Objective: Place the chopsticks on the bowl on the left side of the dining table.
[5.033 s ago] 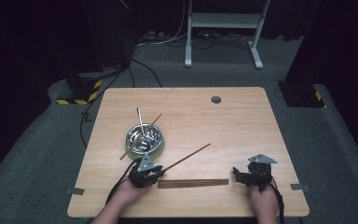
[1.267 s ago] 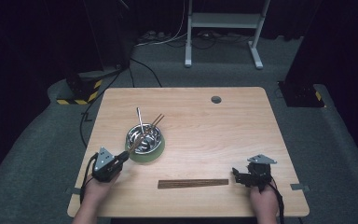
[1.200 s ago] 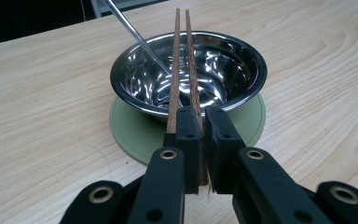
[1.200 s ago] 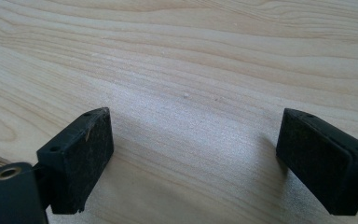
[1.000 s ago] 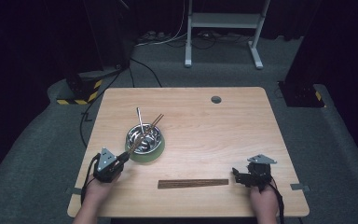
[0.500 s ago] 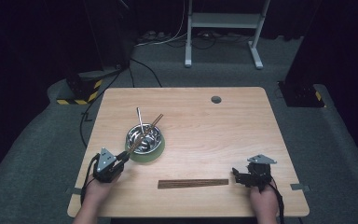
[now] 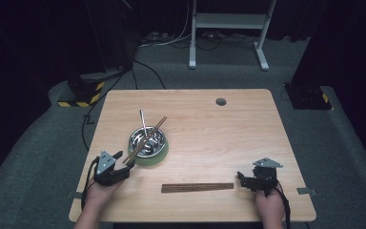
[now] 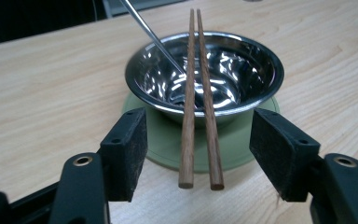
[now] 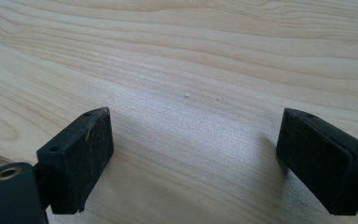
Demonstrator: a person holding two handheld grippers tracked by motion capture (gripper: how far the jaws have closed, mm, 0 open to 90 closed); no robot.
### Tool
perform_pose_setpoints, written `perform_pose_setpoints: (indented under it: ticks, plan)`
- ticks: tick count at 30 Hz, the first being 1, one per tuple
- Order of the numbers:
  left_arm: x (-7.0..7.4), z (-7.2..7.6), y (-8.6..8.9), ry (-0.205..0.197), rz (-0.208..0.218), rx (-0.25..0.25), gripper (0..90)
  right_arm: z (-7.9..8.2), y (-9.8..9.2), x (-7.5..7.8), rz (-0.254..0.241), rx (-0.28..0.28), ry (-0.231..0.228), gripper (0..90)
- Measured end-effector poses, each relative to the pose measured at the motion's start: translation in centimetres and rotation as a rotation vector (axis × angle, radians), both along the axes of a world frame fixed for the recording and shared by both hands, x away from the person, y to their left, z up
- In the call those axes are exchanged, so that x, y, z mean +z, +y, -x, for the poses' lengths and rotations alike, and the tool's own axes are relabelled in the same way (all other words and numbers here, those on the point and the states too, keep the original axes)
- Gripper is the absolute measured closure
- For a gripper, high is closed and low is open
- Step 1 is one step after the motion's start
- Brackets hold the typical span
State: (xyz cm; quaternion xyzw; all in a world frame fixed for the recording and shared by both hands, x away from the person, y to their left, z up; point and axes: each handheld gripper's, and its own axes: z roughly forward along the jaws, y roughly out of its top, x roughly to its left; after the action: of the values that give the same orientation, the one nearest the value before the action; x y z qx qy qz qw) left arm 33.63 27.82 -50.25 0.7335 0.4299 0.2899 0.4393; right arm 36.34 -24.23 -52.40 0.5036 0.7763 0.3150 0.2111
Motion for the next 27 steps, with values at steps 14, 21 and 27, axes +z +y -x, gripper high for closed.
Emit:
perform_pose_setpoints:
  ticks: [14, 21, 27]
  plan:
    - [-1.08, -0.14, 0.05, 0.0, -0.023, -0.022, 62.3, -0.04, -0.04, 0.0, 0.005, 0.004, -0.006, 10.4]
    - [-0.99, 0.06, 0.19, -0.016, -0.007, -0.031, 75.7, -0.04, -0.04, 0.0, 0.005, 0.005, -0.005, 10.4]
    - [-0.92, 0.24, 0.1, -0.01, 0.008, -0.053, 76.4, -0.02, -0.02, 0.01, 0.003, 0.004, -0.002, 10.4]
